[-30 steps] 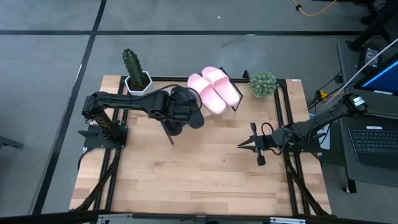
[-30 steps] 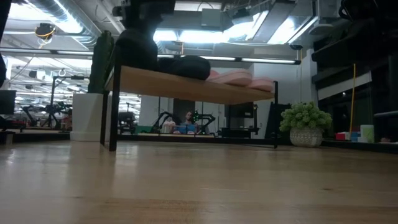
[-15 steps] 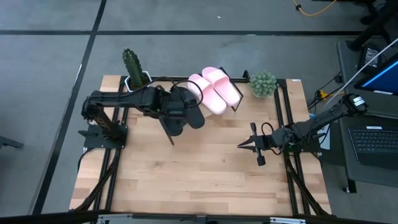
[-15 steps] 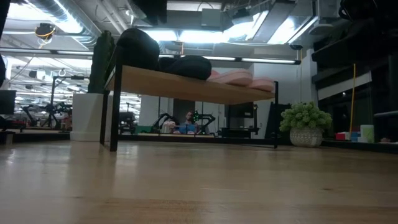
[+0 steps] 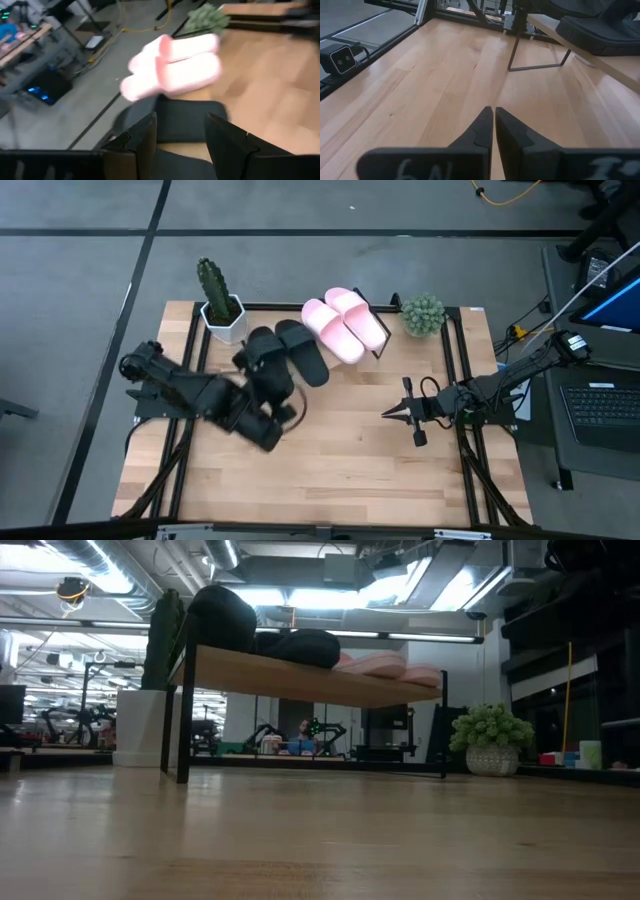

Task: Pick and place slides into the shelf
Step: Put the black slides on the shelf

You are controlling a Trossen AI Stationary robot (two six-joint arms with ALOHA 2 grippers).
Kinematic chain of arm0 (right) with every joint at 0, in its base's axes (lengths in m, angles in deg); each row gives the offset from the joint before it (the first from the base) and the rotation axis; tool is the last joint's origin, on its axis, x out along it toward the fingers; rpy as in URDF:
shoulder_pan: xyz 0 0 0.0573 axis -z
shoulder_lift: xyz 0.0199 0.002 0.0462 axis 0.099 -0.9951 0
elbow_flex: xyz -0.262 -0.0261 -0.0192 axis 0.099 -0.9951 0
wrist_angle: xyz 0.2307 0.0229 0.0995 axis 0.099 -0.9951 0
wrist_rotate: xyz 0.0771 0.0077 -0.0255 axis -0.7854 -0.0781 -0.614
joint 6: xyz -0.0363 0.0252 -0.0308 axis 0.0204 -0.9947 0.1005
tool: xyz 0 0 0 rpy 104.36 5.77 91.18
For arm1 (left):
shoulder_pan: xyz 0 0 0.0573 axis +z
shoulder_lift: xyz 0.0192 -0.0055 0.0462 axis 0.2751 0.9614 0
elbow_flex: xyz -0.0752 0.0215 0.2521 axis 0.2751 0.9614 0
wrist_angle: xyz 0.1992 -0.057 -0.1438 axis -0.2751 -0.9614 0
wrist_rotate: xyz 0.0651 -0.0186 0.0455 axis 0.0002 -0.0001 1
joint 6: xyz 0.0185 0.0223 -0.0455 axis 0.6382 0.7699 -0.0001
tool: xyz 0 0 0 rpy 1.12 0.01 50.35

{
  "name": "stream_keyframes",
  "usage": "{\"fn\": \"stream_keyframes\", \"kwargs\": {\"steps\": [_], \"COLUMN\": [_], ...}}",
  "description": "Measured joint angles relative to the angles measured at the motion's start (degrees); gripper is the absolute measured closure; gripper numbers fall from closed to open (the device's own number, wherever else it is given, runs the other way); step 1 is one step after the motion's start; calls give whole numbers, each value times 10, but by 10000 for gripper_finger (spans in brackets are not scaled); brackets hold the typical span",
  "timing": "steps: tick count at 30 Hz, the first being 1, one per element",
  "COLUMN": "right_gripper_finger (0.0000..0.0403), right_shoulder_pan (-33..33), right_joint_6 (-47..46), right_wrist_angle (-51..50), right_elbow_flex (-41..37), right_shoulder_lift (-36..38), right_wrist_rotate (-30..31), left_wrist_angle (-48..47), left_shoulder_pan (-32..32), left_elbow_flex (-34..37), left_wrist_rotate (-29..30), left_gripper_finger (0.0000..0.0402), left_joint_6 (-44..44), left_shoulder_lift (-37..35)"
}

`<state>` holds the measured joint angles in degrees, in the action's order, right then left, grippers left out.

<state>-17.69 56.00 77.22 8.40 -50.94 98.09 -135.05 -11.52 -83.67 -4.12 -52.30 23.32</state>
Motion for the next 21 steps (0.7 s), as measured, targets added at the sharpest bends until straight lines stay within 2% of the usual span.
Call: {"fn": "stream_keyframes", "kwargs": {"steps": [5, 10, 17, 21], "right_gripper_finger": [379, 379, 379, 379], "right_shoulder_pan": [0, 0, 0, 0], "right_joint_6": [0, 0, 0, 0], "right_wrist_angle": [6, 14, 14, 14], "right_elbow_flex": [0, 0, 0, 0], "right_shoulder_lift": [0, 0, 0, 0], "right_wrist_rotate": [0, 0, 0, 0], "left_wrist_angle": [0, 1, 4, 6], "left_shoulder_pan": [-55, -82, -87, -74], "left_elbow_flex": [34, 74, 120, 131], "left_wrist_rotate": [2, 4, 6, -32], "left_gripper_finger": [248, 248, 248, 251], "left_joint_6": [-72, -103, -152, -185], "left_shoulder_lift": [0, 0, 0, 0]}}
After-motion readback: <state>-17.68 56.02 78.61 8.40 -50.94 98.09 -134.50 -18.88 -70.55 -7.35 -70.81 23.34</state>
